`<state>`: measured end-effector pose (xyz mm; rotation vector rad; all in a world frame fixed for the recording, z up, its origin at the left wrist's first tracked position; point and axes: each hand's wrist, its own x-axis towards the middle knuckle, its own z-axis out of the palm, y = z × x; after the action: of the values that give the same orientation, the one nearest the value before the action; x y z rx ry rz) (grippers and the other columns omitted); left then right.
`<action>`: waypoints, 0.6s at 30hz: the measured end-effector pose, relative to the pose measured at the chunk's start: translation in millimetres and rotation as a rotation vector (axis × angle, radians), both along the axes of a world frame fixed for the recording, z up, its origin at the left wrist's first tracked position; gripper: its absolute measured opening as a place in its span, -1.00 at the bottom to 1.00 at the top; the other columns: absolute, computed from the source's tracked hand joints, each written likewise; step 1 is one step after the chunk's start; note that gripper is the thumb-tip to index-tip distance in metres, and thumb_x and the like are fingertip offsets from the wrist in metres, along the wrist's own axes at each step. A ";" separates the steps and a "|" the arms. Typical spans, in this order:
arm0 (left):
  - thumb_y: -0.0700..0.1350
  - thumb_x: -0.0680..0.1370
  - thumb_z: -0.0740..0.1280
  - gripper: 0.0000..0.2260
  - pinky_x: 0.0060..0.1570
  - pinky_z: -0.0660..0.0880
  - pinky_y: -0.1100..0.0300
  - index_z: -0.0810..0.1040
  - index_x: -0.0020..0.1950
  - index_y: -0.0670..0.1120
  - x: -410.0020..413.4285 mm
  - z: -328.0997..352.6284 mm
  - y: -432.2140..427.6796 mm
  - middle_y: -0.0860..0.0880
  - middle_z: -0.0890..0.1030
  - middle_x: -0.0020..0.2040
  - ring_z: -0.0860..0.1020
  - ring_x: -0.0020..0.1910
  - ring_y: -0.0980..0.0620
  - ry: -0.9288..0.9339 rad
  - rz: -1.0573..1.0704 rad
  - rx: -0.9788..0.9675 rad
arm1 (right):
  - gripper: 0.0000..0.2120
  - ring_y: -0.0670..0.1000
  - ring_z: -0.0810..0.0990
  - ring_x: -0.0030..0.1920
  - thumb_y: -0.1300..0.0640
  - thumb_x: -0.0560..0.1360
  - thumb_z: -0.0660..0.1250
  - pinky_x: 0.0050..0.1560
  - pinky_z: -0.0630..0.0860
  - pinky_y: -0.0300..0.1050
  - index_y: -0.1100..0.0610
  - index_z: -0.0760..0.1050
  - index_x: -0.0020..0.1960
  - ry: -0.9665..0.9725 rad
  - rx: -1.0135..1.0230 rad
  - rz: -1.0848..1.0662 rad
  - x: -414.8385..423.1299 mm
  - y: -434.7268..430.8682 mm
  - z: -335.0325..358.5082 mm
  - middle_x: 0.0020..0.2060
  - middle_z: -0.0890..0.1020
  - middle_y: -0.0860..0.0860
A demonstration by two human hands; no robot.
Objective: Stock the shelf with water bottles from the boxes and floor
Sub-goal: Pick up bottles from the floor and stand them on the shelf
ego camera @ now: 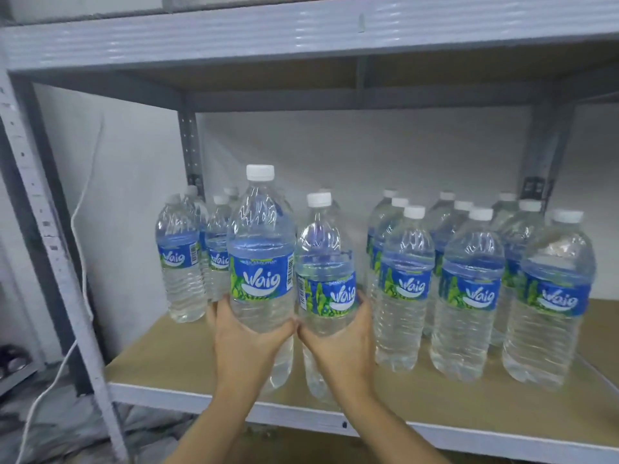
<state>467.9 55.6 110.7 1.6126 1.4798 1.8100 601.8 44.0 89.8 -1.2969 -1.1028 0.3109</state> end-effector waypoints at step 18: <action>-0.15 0.09 0.69 -0.22 0.09 0.17 0.56 0.46 0.24 -0.19 -11.5 -21.8 42.1 -0.12 0.43 0.12 0.30 -0.01 0.28 0.029 0.054 0.090 | 0.01 0.08 0.39 0.25 -0.09 0.15 0.64 0.26 0.36 -0.04 0.18 0.26 0.44 -0.010 0.028 -0.344 -22.0 96.0 -39.8 0.22 0.46 0.12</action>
<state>456.5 97.7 88.8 1.6632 1.4876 1.9153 579.8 140.0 50.0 -1.4370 -0.8694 0.0317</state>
